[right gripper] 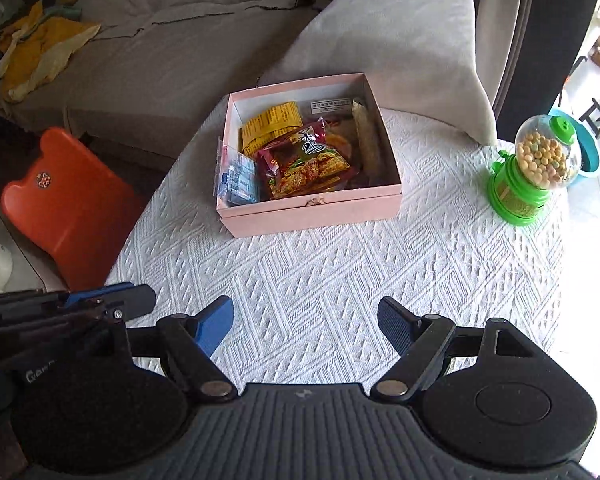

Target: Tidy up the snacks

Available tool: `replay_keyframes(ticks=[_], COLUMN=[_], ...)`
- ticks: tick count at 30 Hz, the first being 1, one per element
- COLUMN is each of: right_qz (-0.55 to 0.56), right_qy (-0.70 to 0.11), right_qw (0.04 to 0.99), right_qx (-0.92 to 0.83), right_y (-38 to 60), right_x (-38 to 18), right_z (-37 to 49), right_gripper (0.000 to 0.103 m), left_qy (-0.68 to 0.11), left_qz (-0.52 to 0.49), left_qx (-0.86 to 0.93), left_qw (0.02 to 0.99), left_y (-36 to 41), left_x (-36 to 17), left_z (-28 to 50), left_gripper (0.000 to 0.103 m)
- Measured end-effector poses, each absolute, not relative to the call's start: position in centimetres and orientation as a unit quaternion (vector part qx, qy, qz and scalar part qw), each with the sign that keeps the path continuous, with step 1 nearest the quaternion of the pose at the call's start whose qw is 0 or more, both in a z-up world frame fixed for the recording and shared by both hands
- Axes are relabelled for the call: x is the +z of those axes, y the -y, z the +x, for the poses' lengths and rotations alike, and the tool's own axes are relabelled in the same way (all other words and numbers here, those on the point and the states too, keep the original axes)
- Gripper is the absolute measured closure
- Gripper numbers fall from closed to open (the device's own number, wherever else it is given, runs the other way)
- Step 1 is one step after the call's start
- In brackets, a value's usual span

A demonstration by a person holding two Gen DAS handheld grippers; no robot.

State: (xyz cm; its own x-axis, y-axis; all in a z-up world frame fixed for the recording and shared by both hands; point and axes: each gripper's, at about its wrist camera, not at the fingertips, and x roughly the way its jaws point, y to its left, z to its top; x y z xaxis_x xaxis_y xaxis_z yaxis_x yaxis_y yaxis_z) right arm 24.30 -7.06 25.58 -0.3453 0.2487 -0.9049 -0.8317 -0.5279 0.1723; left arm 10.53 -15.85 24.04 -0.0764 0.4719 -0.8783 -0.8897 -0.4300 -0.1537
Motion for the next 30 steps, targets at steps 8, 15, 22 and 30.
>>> replay_keyframes(ticks=[8, 15, 22, 30], right_qz=[-0.458, -0.464, -0.466, -0.467], right_qy=[-0.317, -0.317, -0.317, -0.324], right_qw=[0.366, 0.362, 0.362, 0.360], right_qx=[0.746, 0.744, 0.743, 0.740], right_y=[6.99, 6.89, 6.69, 6.59], right_x=[25.26, 24.98, 24.87, 24.67], right_z=[24.54, 24.61, 24.69, 25.01], right_gripper=[0.023, 0.023, 0.022, 0.022], left_qy=[-0.241, -0.245, -0.246, -0.250], left_qz=[-0.478, -0.491, -0.491, -0.490], left_qx=[0.702, 0.693, 0.692, 0.688], left_qw=[0.469, 0.467, 0.469, 0.472], left_y=[15.66, 15.50, 15.38, 15.34], left_x=[23.91, 23.53, 23.54, 23.39], left_z=[10.55, 10.72, 10.88, 11.12], left_gripper=[0.088, 0.088, 0.088, 0.088])
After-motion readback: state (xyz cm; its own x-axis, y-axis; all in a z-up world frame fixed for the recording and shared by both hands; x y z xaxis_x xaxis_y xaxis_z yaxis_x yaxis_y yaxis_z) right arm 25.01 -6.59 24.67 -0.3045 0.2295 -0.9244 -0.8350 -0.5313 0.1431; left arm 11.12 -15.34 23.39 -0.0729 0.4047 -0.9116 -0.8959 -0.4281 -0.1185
